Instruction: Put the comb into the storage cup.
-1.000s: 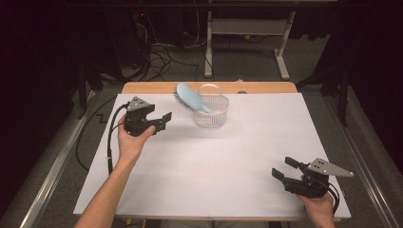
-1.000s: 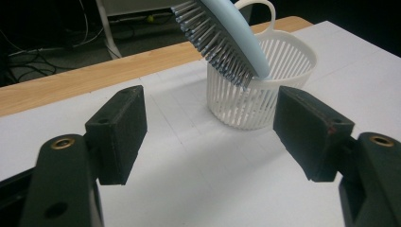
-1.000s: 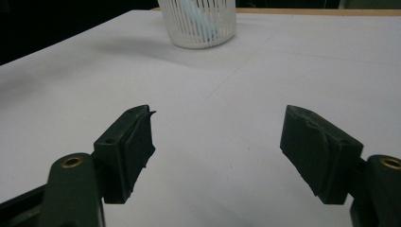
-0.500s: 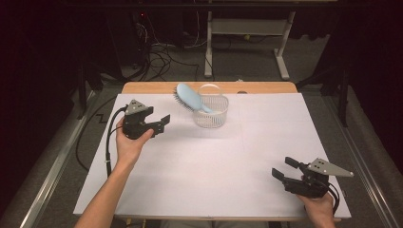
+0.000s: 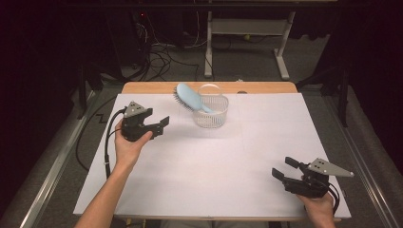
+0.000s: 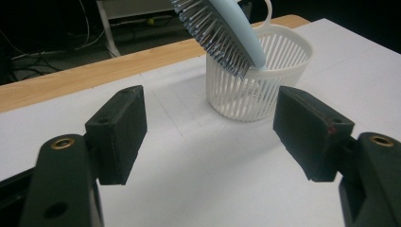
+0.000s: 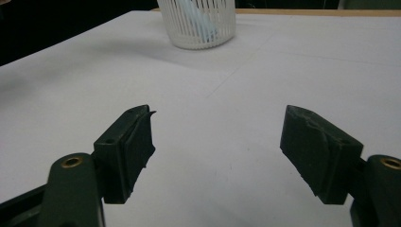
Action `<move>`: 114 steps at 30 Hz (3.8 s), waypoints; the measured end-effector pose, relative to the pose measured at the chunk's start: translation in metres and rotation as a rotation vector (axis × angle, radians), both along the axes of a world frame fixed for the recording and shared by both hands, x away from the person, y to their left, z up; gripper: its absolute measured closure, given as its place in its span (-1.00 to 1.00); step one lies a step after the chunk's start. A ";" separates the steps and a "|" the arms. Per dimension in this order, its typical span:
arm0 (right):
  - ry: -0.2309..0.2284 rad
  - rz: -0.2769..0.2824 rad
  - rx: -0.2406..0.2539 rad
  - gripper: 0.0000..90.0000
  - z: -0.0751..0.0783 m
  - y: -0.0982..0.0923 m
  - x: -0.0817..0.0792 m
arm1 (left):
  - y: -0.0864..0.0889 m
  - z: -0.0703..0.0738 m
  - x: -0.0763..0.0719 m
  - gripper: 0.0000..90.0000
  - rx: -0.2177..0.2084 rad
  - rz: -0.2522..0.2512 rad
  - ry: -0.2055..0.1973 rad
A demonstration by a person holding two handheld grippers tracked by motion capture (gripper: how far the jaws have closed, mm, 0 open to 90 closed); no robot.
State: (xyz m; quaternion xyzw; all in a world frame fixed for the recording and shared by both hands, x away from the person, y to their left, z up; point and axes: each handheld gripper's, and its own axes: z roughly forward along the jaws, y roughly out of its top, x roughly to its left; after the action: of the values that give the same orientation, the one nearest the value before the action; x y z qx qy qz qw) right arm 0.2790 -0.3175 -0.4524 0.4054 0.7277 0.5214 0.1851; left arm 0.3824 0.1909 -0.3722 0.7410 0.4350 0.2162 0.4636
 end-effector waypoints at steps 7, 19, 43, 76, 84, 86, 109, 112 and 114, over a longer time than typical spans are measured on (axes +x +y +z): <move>0.000 0.000 0.000 -0.41 0.000 0.000 0.000 | 0.003 -0.002 -0.003 -0.39 -0.006 0.005 -0.005; 0.000 -0.004 0.000 -0.41 0.000 0.000 0.000 | 0.005 -0.007 -0.010 -0.39 -0.001 -0.002 0.000; 0.002 -0.004 -0.001 -0.41 0.000 0.000 0.000 | 0.018 -0.016 -0.024 -0.39 -0.003 0.011 0.000; 0.000 -0.015 0.001 -0.40 0.000 -0.002 0.000 | 0.029 -0.036 -0.046 -0.39 -0.013 0.017 0.009; -0.001 -0.018 0.003 -0.40 0.000 -0.002 0.000 | 0.031 -0.039 -0.051 -0.39 -0.014 0.018 0.012; 0.000 -0.020 0.005 -0.40 0.000 -0.002 0.000 | 0.031 -0.040 -0.052 -0.39 -0.012 0.018 0.011; 0.001 -0.019 0.002 -0.40 0.000 -0.002 0.000 | 0.032 -0.047 -0.062 -0.39 -0.003 0.017 0.005; 0.001 -0.020 0.003 -0.41 0.000 -0.002 0.000 | 0.031 -0.048 -0.063 -0.39 -0.003 0.015 0.002; 0.001 -0.019 0.002 -0.40 0.000 -0.002 0.000 | 0.031 -0.048 -0.064 -0.39 -0.003 0.015 0.000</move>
State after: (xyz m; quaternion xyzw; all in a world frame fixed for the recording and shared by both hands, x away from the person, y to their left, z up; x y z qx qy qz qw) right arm 0.2794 -0.3198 -0.4522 0.4128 0.7234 0.5201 0.1893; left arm 0.3184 0.2216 -0.4206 0.7370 0.4409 0.2193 0.4629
